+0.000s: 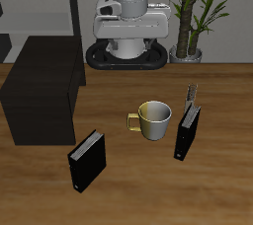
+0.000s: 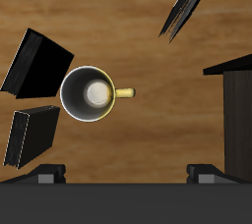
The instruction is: Place the yellow book flat on top of the shelf
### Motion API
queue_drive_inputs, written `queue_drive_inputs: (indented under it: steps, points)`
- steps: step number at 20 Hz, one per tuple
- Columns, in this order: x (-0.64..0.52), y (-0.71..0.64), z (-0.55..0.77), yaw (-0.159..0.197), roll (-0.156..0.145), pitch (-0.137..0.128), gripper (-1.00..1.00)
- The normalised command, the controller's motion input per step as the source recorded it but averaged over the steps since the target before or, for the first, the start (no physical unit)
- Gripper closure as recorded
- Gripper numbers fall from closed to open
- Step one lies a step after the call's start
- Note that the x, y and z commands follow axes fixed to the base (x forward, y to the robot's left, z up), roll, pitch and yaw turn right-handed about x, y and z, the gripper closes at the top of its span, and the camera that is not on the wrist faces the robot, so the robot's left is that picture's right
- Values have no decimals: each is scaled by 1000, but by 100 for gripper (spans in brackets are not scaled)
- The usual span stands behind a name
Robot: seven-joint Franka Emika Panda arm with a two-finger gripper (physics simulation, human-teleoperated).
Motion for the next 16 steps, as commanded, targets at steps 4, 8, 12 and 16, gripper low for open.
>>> queue_drive_inputs:
  steps: [4,8,12,16]
  points:
    - [-179,360,-21,7,-47,-77,-100]
    - [-58,407,-168,-23,-24,15,-100]
    - [-30,443,-170,-57,51,29,-100]
    - [-13,372,-111,-34,35,9,-100]
